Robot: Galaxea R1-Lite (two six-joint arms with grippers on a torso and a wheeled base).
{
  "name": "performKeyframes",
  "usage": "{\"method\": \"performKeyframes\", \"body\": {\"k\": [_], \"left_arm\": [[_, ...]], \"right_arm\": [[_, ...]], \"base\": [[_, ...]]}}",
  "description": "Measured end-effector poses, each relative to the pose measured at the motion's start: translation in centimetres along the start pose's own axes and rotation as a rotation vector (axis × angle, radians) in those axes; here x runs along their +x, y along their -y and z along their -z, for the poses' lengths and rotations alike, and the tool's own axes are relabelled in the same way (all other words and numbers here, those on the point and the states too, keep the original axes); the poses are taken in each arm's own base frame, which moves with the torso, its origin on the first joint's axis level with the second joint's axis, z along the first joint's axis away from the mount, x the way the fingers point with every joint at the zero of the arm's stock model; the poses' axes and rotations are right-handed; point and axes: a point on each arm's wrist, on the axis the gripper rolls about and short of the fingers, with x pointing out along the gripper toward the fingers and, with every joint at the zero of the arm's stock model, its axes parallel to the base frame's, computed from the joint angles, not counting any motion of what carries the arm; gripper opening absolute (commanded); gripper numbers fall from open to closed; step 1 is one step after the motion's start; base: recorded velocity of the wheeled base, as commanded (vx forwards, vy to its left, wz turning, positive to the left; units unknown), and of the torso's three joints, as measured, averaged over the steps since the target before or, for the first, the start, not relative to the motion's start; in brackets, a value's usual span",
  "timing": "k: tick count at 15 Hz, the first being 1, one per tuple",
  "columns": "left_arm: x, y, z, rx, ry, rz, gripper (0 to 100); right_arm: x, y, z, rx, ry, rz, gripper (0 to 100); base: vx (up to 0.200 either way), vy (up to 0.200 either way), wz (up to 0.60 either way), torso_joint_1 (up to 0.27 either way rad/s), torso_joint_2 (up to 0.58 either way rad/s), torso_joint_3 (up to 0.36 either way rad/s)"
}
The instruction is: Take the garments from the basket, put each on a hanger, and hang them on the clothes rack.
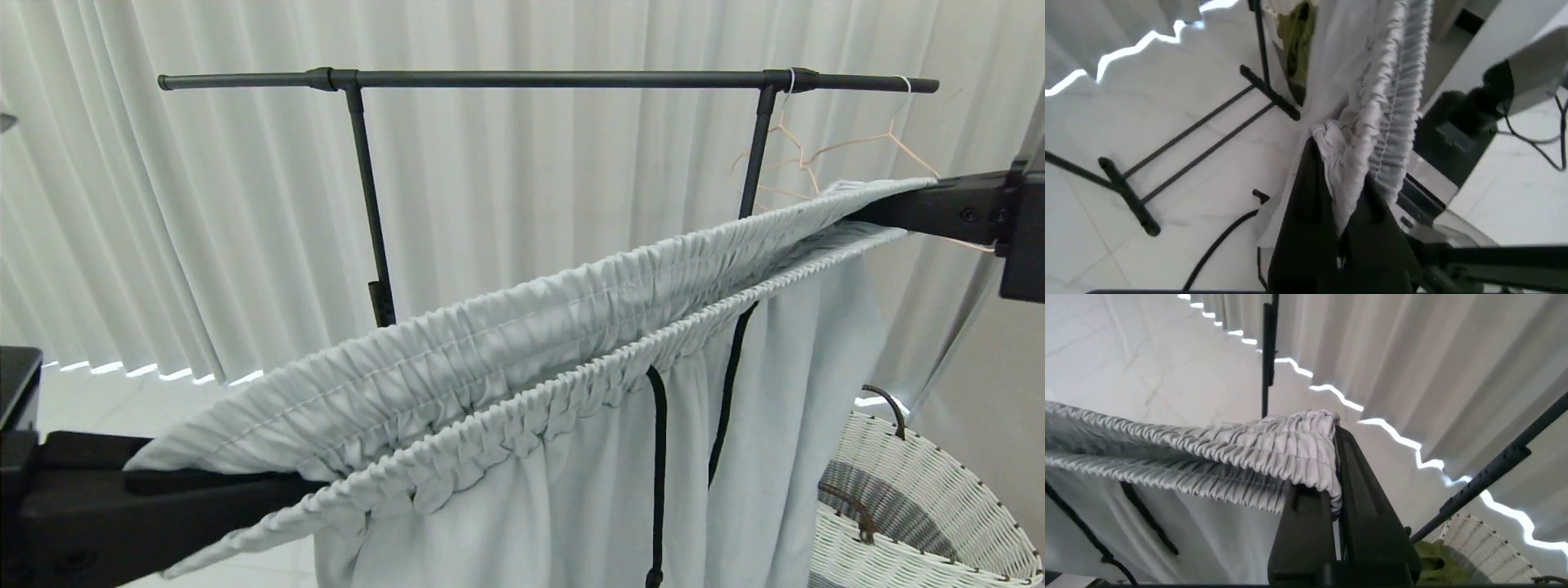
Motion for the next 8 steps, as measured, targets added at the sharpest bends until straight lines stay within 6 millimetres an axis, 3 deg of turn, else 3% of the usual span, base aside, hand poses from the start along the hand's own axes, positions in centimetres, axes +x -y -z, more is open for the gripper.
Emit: {"method": "performKeyframes", "body": {"k": [3, 8], "left_arm": [[-0.2, 0.3, 0.5, 0.029, 0.006, 0.021, 0], [1.9, -0.4, -2.8, 0.109, 0.212, -0.120, 0]], "right_arm": [[0.3, -0.1, 0.3, 0.000, -0.024, 0.001, 0], [-0.8, 0.7, -0.6, 0.012, -0.062, 0.067, 0]], "base": [[0.000, 0.000, 0.00, 0.000, 0.00, 0.000], [0.000, 0.000, 0.00, 0.000, 0.00, 0.000]]}}
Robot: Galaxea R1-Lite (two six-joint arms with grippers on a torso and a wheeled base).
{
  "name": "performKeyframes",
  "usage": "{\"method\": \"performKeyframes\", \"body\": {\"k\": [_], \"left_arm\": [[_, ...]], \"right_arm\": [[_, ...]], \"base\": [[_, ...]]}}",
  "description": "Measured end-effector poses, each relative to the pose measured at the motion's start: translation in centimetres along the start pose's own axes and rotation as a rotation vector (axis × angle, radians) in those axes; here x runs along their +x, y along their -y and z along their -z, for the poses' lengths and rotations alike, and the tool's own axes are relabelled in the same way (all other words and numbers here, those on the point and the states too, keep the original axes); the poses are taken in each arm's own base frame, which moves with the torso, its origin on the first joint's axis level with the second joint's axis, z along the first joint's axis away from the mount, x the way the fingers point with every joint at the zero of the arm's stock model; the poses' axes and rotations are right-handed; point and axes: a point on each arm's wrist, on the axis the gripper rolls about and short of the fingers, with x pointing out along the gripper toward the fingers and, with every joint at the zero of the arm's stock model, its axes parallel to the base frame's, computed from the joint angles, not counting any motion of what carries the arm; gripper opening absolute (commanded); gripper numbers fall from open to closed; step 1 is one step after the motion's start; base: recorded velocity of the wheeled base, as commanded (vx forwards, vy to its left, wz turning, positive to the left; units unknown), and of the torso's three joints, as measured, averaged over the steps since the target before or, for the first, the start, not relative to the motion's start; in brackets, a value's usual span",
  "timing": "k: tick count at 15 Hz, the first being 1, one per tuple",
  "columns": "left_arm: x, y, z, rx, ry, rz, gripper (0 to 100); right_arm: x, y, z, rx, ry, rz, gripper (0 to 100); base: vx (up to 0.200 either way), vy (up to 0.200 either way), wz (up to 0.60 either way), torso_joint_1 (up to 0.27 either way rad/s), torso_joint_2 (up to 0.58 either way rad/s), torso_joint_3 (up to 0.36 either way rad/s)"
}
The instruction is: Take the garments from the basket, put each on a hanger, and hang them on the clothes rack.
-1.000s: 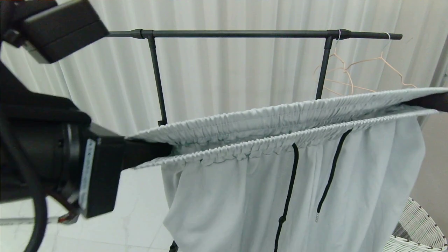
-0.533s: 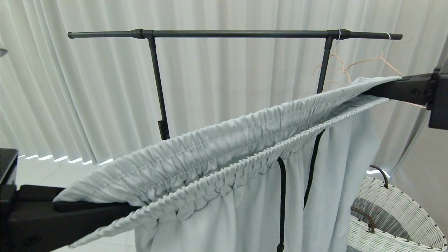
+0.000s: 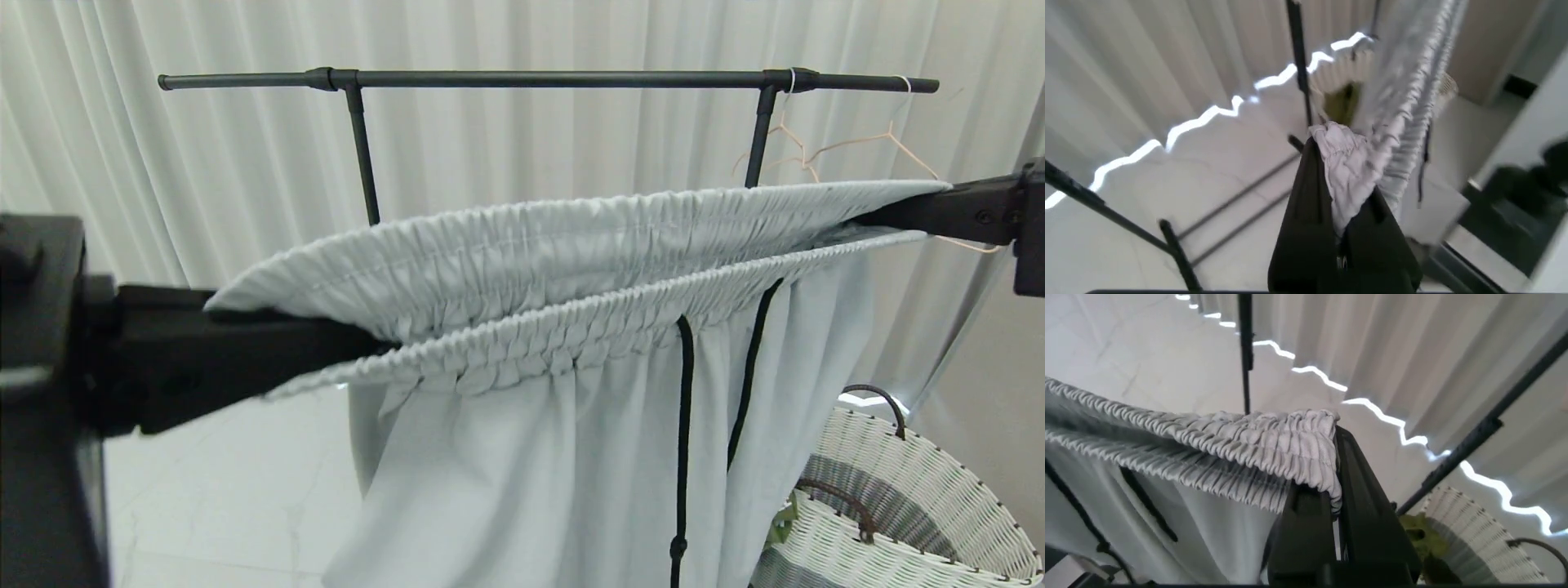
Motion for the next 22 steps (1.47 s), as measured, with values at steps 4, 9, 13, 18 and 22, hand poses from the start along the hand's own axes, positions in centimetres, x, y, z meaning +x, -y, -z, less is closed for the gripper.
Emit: {"method": "performKeyframes", "body": {"k": [4, 9, 13, 18, 22], "left_arm": [[2.6, -1.5, -3.5, -0.013, 0.078, -0.100, 0], [5.6, -1.9, -3.2, -0.015, 0.016, -0.131, 0], [6.0, -1.9, -2.1, -0.010, -0.027, -0.136, 0], [5.8, -1.9, -2.1, -0.010, -0.025, -0.137, 0], [5.8, -1.9, -1.9, -0.010, -0.029, -0.138, 0]], "right_arm": [[-2.7, 0.6, -1.4, 0.012, -0.027, 0.043, 0], [-4.4, 0.5, 0.5, 0.019, -0.090, 0.047, 0], [-4.6, 0.6, 1.2, 0.017, -0.077, 0.078, 0], [-4.5, 0.6, 1.2, 0.016, -0.077, 0.095, 0], [-4.4, 0.6, 1.4, 0.016, -0.089, 0.096, 0]], "base": [[0.000, 0.000, 0.00, 0.000, 0.00, 0.000], [0.000, 0.000, 0.00, 0.000, 0.00, 0.000], [0.000, 0.000, 0.00, 0.000, 0.00, 0.000], [0.000, 0.000, 0.00, 0.000, 0.00, 0.000], [0.000, 0.000, 0.00, 0.000, 0.00, 0.000]]}}
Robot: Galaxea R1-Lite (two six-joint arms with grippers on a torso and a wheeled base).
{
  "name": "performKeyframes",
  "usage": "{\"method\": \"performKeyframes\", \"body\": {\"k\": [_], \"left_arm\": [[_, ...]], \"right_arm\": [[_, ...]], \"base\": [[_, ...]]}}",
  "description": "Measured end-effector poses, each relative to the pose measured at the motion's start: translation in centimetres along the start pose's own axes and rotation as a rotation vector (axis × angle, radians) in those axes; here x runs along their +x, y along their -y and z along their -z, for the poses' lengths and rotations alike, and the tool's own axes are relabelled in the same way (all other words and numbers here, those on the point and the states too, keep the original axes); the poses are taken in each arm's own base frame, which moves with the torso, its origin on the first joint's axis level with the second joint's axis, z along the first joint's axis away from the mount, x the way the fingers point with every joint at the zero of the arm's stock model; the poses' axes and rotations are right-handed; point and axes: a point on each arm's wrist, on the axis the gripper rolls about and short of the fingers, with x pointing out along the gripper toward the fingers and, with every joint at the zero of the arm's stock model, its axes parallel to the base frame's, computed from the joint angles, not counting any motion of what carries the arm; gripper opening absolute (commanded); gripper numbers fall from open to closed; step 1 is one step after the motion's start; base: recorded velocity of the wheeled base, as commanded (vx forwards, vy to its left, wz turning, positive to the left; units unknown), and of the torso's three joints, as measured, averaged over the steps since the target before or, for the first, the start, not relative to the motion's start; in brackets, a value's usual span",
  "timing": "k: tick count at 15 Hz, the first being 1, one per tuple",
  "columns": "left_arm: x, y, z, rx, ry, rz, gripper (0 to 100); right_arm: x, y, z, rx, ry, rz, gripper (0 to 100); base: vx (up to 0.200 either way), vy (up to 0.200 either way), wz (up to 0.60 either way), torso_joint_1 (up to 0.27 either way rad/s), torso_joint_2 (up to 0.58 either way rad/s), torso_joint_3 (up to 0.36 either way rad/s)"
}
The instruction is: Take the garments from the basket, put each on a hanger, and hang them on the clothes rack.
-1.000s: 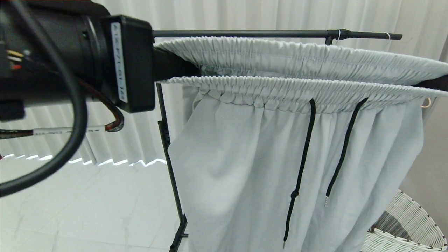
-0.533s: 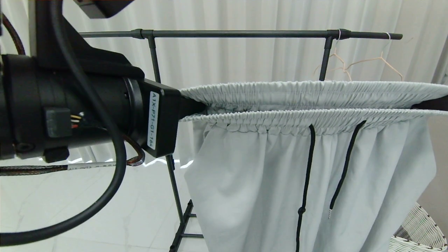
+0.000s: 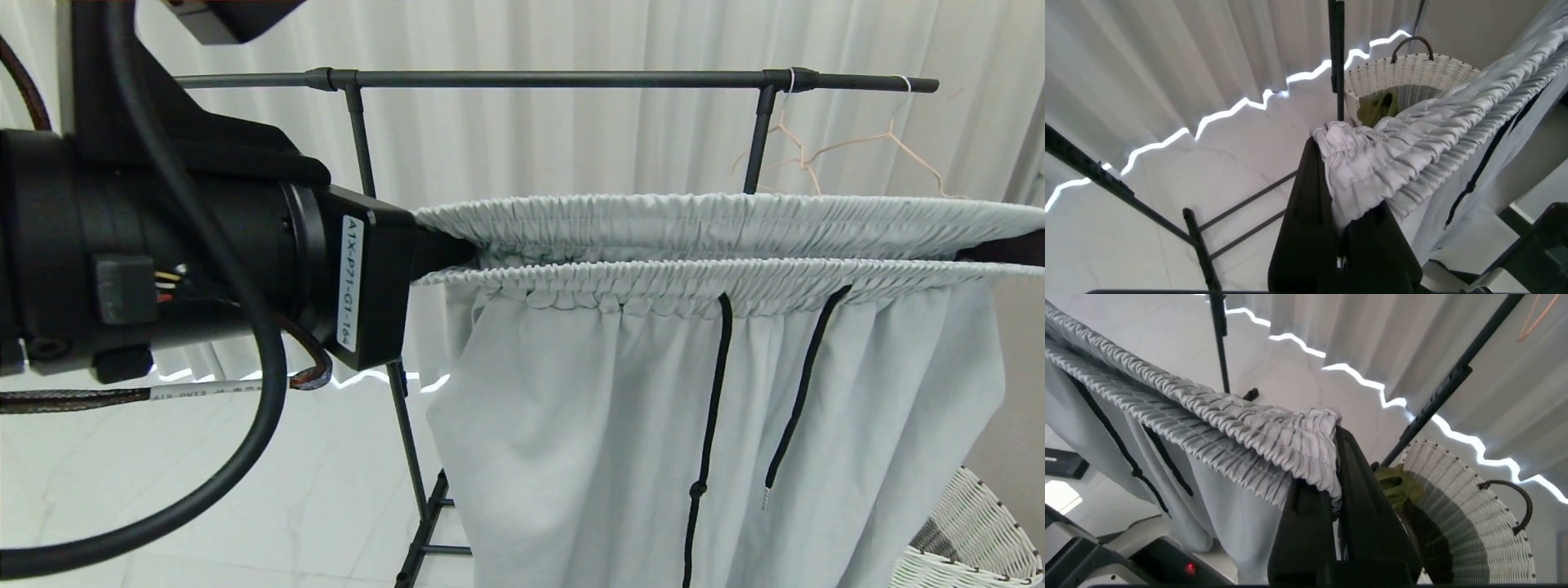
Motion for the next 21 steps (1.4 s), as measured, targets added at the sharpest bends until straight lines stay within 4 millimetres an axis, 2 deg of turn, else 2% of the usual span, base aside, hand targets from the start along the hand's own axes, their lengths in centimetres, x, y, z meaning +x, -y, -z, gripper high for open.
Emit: {"method": "performKeyframes", "body": {"k": [5, 6, 12, 15, 18, 21], "left_arm": [[-0.3, 0.1, -0.1, 0.000, 0.008, 0.005, 0], [-0.3, 0.1, -0.1, 0.000, 0.010, 0.007, 0], [-0.2, 0.0, 0.0, -0.001, 0.003, -0.011, 0], [0.5, -0.3, 0.2, -0.001, -0.015, -0.121, 0], [1.1, -0.4, 0.4, 0.004, -0.033, -0.149, 0], [0.9, -1.1, 1.2, 0.018, -0.057, -0.184, 0]], "right_arm": [[0.3, 0.0, 0.5, -0.001, -0.022, -0.001, 0], [0.4, 0.0, 0.7, -0.001, -0.029, -0.001, 100], [0.4, -0.2, 2.3, -0.018, -0.071, -0.016, 100], [-0.9, -0.4, 2.7, -0.017, -0.045, -0.108, 100], [-1.7, -0.4, 3.0, -0.015, -0.030, -0.122, 100], [-1.1, 0.7, 4.4, -0.014, -0.122, 0.109, 100]], "base": [[0.000, 0.000, 0.00, 0.000, 0.00, 0.000], [0.000, 0.000, 0.00, 0.000, 0.00, 0.000], [0.000, 0.000, 0.00, 0.000, 0.00, 0.000], [0.000, 0.000, 0.00, 0.000, 0.00, 0.000], [0.000, 0.000, 0.00, 0.000, 0.00, 0.000], [0.000, 0.000, 0.00, 0.000, 0.00, 0.000]]}}
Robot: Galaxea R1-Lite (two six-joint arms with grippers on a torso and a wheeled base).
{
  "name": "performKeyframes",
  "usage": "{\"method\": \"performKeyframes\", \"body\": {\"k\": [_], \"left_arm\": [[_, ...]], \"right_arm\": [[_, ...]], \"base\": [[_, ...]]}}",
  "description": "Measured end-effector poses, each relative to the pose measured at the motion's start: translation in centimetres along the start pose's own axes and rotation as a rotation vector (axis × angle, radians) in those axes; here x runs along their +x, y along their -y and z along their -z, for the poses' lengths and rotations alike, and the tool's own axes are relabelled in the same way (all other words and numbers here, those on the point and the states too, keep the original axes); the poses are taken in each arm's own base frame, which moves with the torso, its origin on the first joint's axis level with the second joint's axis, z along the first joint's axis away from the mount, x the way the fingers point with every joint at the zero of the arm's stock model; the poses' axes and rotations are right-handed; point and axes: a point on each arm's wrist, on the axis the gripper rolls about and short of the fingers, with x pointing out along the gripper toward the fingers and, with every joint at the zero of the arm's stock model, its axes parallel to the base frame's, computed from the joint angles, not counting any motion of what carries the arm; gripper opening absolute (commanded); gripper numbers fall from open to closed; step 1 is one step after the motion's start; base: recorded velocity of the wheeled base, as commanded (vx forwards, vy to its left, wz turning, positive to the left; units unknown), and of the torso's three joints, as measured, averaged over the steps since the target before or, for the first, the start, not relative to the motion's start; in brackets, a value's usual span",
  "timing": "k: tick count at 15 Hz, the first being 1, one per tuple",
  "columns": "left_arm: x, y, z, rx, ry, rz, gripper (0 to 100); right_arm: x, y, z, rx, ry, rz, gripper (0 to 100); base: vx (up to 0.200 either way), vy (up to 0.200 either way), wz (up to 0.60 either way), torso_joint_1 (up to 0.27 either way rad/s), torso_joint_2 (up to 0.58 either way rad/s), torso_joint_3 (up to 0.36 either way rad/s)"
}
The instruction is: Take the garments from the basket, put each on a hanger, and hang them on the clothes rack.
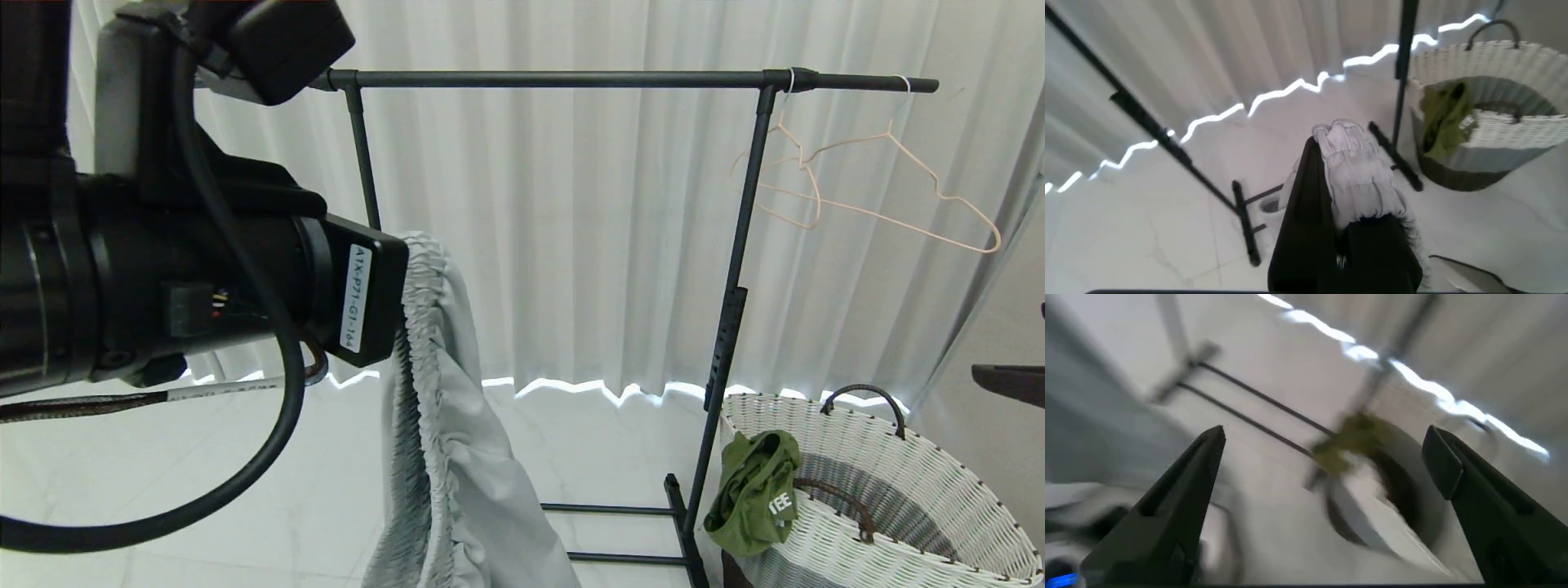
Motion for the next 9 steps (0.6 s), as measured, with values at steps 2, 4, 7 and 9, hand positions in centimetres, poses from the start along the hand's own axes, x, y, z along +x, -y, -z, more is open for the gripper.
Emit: {"method": "performKeyframes", "body": {"k": [2, 4, 7, 9], "left_arm": [[-0.2, -1.2, 0.8, -0.008, -0.020, -0.049, 0], [-0.4, -2.7, 1.5, -0.031, -0.035, -0.112, 0], [-0.7, -5.1, 1.9, -0.018, -0.052, -0.220, 0], [-1.1, -6.2, 2.0, -0.004, -0.051, -0.264, 0]], "right_arm": [[1.1, 1.0, 1.5, -0.046, -0.104, 0.182, 100], [1.8, 1.8, 2.8, -0.110, -0.184, 0.282, 100], [2.0, 2.8, 4.1, -0.153, -0.205, 0.383, 100], [1.9, 3.1, 4.6, -0.135, -0.194, 0.412, 100]], "base": [[0.000, 0.000, 0.00, 0.000, 0.00, 0.000], [0.000, 0.000, 0.00, 0.000, 0.00, 0.000], [0.000, 0.000, 0.00, 0.000, 0.00, 0.000], [0.000, 0.000, 0.00, 0.000, 0.00, 0.000]]}}
